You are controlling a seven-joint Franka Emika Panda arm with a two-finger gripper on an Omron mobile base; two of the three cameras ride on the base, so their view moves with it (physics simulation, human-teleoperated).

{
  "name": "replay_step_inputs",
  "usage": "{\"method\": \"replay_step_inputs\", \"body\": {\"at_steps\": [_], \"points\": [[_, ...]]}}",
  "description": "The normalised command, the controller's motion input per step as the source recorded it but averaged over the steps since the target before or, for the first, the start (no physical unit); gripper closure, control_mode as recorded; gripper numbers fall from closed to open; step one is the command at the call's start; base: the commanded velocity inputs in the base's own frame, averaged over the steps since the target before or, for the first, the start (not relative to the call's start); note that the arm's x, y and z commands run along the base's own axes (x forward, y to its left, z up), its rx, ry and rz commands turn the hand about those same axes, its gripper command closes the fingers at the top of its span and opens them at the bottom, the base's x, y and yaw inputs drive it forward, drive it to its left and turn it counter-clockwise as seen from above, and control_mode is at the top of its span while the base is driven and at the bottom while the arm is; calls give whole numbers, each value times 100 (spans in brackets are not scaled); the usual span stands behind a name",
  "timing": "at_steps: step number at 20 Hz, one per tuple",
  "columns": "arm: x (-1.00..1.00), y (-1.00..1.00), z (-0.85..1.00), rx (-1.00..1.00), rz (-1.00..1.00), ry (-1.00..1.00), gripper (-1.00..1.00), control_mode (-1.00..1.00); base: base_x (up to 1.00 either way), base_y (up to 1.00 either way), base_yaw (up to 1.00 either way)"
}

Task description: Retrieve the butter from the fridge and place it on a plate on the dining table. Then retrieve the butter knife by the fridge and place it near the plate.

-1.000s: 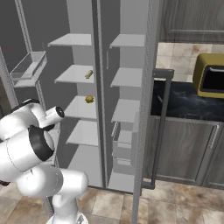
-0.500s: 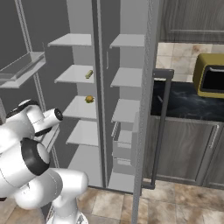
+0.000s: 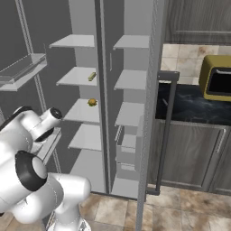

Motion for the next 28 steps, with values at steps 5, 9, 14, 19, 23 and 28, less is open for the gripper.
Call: {"method": "replay_step_inputs", "body": {"at_steps": [5,9,14,19,23,28], "points": [[15,-79,-10,-51,-2,0,-100,-100,0,0,0],[3,-92,-26,-60,0,0,-100,-100,0,0,0],[0,-84,-21,-59,14,-9,-100,-100,0,0,0],[-19,-59,19,-30,36,-12,-100,-100,0,0,0],[-16,-64,5,-7,30,2,-100,-100,0,0,0],[-20,-42,26,-6,25,3,-100,-100,0,0,0]]}}
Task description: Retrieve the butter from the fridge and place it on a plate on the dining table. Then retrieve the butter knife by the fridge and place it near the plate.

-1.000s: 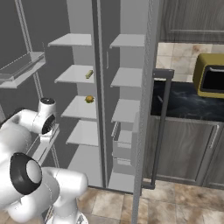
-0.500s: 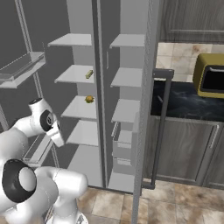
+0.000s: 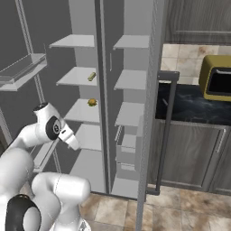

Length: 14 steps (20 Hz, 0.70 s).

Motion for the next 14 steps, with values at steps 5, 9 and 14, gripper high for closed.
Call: {"method": "replay_step_inputs", "body": {"at_steps": [5,9,14], "points": [[-43,-28,34,-33,28,2,-100,-100,0,0,0],[-34,-22,-3,-3,26,5,-100,-100,0,0,0],[-16,-11,8,21,23,0,-100,-100,0,0,0]]}}
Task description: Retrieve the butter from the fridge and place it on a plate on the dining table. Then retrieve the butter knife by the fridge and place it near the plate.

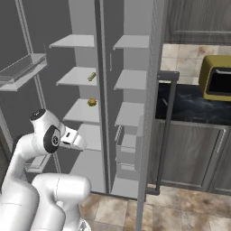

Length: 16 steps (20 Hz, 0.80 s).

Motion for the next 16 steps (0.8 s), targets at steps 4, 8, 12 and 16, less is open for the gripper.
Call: {"method": "replay_step_inputs", "body": {"at_steps": [4,8,12,16], "points": [[-17,13,23,22,3,0,-100,-100,0,0,0],[-2,13,30,14,-2,11,-100,-100,0,0,0],[-19,0,15,4,-1,13,-100,-100,0,0,0],[-42,0,0,0,1,7,-100,-100,0,0,0]]}}
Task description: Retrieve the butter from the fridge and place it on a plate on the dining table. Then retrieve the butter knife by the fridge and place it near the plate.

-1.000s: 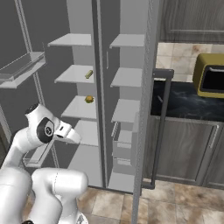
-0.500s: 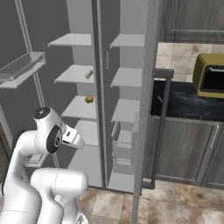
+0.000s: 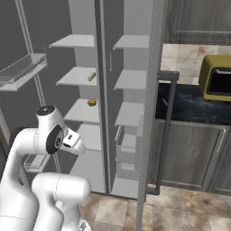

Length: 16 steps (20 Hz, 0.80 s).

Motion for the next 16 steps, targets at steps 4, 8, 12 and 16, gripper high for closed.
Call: {"method": "replay_step_inputs", "body": {"at_steps": [4,8,12,16], "points": [[-35,0,0,0,4,0,-100,-100,0,0,0],[-1,0,0,0,2,2,-100,-100,0,0,0],[2,0,0,0,0,0,-100,-100,0,0,0],[46,0,0,0,1,0,-100,-100,0,0,0]]}}
